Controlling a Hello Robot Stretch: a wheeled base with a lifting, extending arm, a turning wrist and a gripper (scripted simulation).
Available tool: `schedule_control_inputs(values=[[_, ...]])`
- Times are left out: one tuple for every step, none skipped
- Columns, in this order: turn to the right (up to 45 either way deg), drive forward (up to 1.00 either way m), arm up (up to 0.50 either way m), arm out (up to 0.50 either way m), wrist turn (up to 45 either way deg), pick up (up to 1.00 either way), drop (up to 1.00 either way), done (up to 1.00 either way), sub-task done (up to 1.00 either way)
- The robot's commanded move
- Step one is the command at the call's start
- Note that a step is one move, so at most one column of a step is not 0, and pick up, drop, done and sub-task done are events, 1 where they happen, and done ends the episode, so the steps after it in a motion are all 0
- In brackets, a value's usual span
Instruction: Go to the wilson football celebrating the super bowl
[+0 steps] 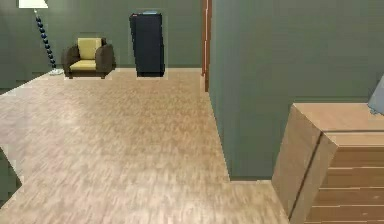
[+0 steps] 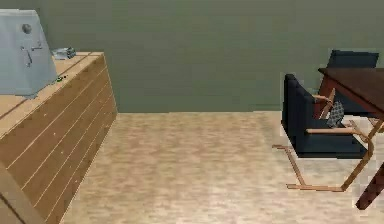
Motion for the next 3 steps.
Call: schedule_control_inputs(values=[[0.0,1.00,0.00,0.00,0.0,0.00,0.00,0.00,0.00],[0.0,1.00,0.00,0.00,0.0,0.00,0.00,0.00,0.00],[-3.0,0.00,0.00,0.00,0.0,0.00,0.00,0.00,0.00]])
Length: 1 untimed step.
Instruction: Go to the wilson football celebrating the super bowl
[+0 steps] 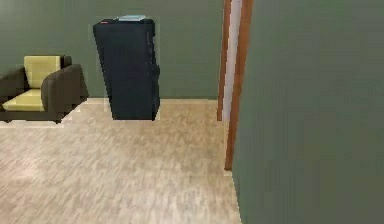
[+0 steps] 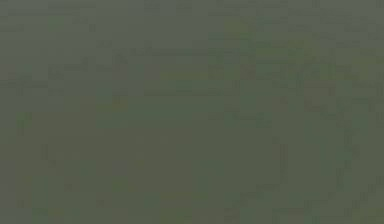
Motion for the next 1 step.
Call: schedule_control_inputs(values=[[0.0,1.00,0.00,0.00,0.0,0.00,0.00,0.00,0.00]])
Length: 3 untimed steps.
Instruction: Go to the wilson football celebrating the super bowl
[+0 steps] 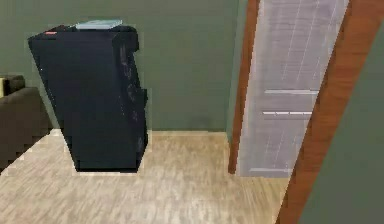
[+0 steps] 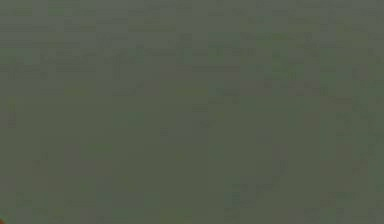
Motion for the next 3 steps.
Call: schedule_control_inputs(values=[[0.0,0.65,0.00,0.00,0.0,0.00,0.00,0.00,0.00],[45.0,0.00,0.00,0.00,0.0,0.00,0.00,0.00,0.00],[24.0,0.00,0.00,0.00,0.0,0.00,0.00,0.00,0.00]])
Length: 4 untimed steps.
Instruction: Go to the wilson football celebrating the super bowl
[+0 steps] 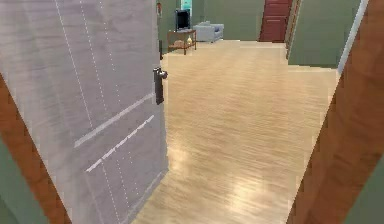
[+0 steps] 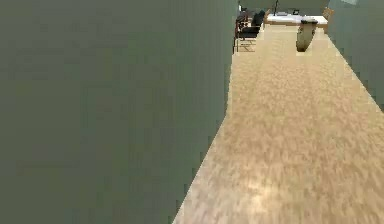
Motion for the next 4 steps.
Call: schedule_control_inputs(values=[[0.0,0.60,0.00,0.00,0.0,0.00,0.00,0.00,0.00],[24.0,0.00,0.00,0.00,0.0,0.00,0.00,0.00,0.00],[0.0,1.00,0.00,0.00,0.0,0.00,0.00,0.00,0.00],[0.0,1.00,0.00,0.00,0.0,0.00,0.00,0.00,0.00]])
